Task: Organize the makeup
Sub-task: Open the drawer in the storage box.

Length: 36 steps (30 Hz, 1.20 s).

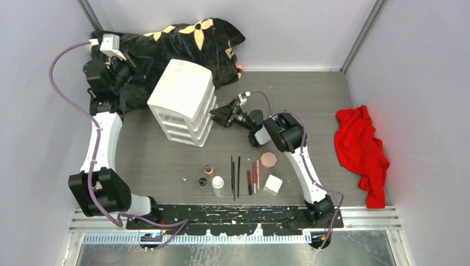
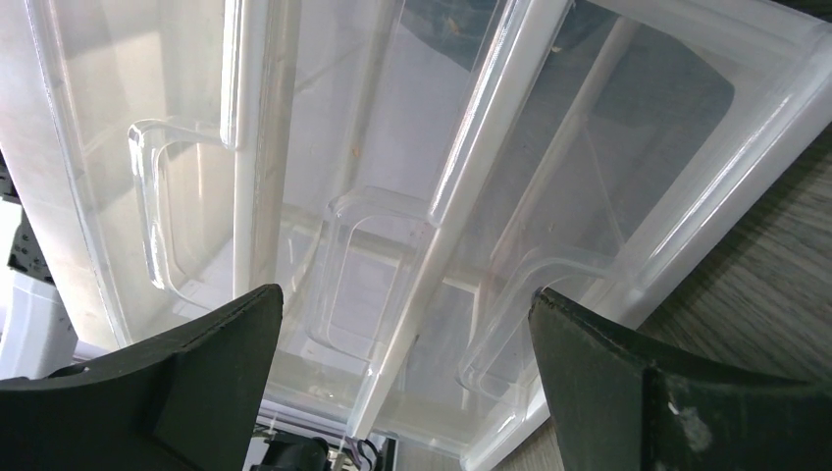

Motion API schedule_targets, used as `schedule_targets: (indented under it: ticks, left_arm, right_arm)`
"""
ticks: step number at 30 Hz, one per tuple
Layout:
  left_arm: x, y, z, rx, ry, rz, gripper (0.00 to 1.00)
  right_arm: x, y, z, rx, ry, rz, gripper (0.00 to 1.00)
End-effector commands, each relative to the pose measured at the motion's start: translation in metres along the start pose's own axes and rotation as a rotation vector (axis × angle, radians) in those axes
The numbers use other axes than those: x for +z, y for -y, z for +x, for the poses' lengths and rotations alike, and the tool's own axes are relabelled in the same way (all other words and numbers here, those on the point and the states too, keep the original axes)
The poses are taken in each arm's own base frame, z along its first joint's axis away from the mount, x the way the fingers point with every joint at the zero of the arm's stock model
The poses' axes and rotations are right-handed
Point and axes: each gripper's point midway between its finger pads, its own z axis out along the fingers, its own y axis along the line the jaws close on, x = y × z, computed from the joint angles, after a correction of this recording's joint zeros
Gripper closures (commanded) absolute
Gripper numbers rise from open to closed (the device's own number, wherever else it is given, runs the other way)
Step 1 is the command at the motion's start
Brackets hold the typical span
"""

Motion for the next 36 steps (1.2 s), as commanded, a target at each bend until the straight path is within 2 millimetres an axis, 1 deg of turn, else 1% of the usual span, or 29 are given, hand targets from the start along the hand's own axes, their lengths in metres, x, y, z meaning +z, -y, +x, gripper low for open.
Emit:
schedule_targets:
  ticks: [1, 3, 5, 7, 11, 15, 22, 25, 28, 29, 33, 36]
  left_arm:
    - [0.0, 0.064, -0.044, 0.011, 0.071, 0.206, 1.0]
    - [0.004, 0.088, -0.043, 0.023, 0.061, 0.274, 1.0]
    - [0.01, 0.103, -0.034, 0.035, 0.023, 0.311, 1.0]
    - [0.016, 0.109, -0.018, 0.042, -0.017, 0.315, 1.0]
    - [0.025, 0.111, 0.012, 0.054, -0.094, 0.291, 1.0]
    - [0.032, 0.104, 0.047, 0.079, -0.174, 0.241, 1.0]
    - [0.043, 0.078, 0.096, 0.085, -0.282, 0.128, 1.0]
    - [0.046, 0.072, 0.111, 0.093, -0.334, 0.081, 1.0]
    - [0.049, 0.067, 0.119, 0.117, -0.382, 0.03, 1.0]
    - [0.047, 0.066, 0.125, 0.123, -0.415, 0.014, 1.0]
    - [0.046, 0.062, 0.135, 0.142, -0.502, -0.048, 1.0]
    - [0.042, 0.055, 0.144, 0.157, -0.566, -0.114, 1.0]
  right_arm:
    - [0.005, -0.038, -0.01, -0.092, 0.022, -0.156, 0.0]
    - [0.006, -0.038, -0.011, -0.092, 0.025, -0.157, 0.0]
    - [0.005, -0.037, -0.01, -0.09, 0.025, -0.157, 0.0]
    - [0.005, -0.038, -0.011, -0.088, 0.027, -0.161, 0.0]
    - [0.004, -0.041, -0.01, -0.09, 0.022, -0.163, 0.0]
    - [0.002, -0.039, -0.01, -0.087, 0.021, -0.159, 0.0]
    - [-0.001, -0.037, -0.01, -0.077, 0.023, -0.157, 0.0]
    - [-0.003, -0.037, -0.012, -0.075, 0.027, -0.155, 0.0]
    - [-0.006, -0.037, -0.014, -0.073, 0.031, -0.153, 0.0]
    - [-0.006, -0.037, -0.015, -0.071, 0.033, -0.152, 0.0]
    - [-0.009, -0.038, -0.015, -0.073, 0.032, -0.151, 0.0]
    - [-0.01, -0.036, -0.015, -0.067, 0.033, -0.143, 0.0]
